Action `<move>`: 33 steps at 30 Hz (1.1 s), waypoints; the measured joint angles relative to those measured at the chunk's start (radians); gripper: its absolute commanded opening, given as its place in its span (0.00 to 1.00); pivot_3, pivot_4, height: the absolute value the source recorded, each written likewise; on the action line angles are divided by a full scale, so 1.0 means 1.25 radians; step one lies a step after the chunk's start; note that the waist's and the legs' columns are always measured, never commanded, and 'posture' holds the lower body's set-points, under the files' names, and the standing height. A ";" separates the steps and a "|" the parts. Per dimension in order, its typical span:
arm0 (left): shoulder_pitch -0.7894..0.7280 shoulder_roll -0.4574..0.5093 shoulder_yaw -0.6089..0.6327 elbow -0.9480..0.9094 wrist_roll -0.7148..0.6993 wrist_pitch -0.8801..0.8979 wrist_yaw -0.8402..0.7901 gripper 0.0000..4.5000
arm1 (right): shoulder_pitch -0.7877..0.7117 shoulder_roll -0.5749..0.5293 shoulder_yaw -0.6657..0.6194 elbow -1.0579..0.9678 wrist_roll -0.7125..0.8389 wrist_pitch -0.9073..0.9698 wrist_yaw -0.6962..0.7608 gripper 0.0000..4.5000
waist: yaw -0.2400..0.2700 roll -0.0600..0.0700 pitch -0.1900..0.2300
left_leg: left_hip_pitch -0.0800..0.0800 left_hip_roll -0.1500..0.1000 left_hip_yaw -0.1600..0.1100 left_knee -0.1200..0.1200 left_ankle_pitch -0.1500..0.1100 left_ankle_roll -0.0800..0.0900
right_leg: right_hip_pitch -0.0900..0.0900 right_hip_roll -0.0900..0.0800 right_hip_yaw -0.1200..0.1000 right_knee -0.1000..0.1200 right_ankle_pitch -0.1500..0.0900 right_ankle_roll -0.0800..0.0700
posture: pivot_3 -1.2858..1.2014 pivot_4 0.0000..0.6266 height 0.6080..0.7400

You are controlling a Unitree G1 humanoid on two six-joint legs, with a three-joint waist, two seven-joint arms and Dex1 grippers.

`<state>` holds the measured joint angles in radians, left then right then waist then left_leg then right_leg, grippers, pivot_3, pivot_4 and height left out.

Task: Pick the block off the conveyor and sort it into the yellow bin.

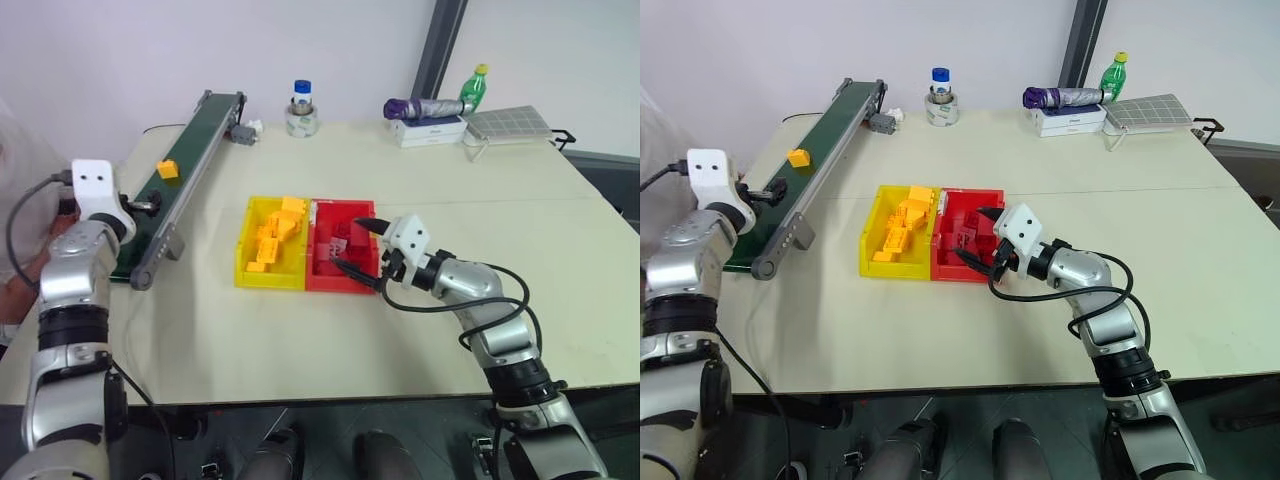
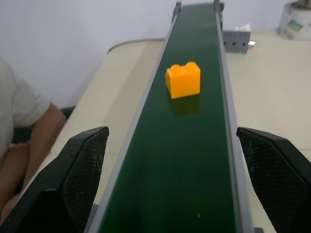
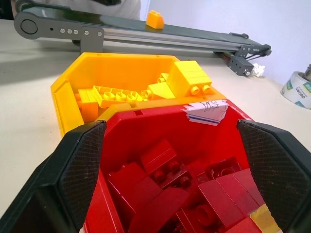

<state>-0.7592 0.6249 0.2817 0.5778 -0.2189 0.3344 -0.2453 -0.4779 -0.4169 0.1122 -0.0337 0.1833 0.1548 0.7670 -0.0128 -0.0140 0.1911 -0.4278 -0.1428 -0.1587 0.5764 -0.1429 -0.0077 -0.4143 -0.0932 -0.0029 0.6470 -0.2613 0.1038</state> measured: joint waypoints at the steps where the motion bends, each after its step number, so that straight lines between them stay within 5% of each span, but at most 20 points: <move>1: -0.008 -0.002 -0.001 0.018 0.003 -0.010 -0.001 0.99 | 0.000 0.000 0.000 0.000 -0.003 0.000 -0.002 1.00 | 0.000 0.000 0.000 | 0.000 0.000 0.000 0.000 0.000 0.000 | 0.000 0.000 0.000 0.000 0.000 0.000 | 0.52 0.24 1.00; 25: -0.075 -0.031 -0.016 0.192 0.026 -0.120 0.017 0.99 | 0.000 -0.003 -0.002 -0.004 -0.004 0.006 -0.013 1.00 | -0.001 0.000 0.000 | 0.000 0.000 0.000 0.001 0.000 0.000 | 0.000 0.000 0.000 0.001 0.001 0.001 | 0.52 0.24 1.00; 28: -0.075 -0.031 -0.016 0.193 0.026 -0.117 0.019 0.80 | 0.000 -0.004 -0.002 -0.004 -0.004 0.006 -0.013 1.00 | -0.001 0.000 0.000 | 0.000 0.000 0.000 0.001 0.001 0.001 | 0.000 0.000 0.000 0.001 0.001 0.001 | 0.52 0.24 1.00; 32: -0.065 -0.035 -0.008 0.189 0.020 -0.105 0.027 0.33 | 0.000 -0.006 -0.002 -0.004 -0.004 0.006 -0.013 1.00 | -0.002 0.000 0.000 | 0.000 0.000 0.000 0.001 0.001 0.001 | 0.000 0.000 0.000 0.001 0.001 0.001 | 0.52 0.24 1.00; 33: -0.062 -0.037 -0.003 0.187 0.016 -0.105 0.028 0.28 | 0.000 -0.007 -0.003 -0.004 -0.004 0.006 -0.013 1.00 | -0.002 0.000 0.000 | 0.000 0.000 0.000 0.001 0.001 0.001 | 0.000 0.000 0.000 0.001 0.001 0.001 | 0.52 0.24 1.00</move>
<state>-0.8368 0.5791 0.2774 0.8110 -0.1996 0.2032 -0.2107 -0.4775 -0.4254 0.1088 -0.0384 0.1786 0.1625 0.7502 -0.0148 -0.0143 0.1910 -0.4277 -0.1429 -0.1586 0.5783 -0.1416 -0.0060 -0.4138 -0.0930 -0.0030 0.6485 -0.2603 0.1053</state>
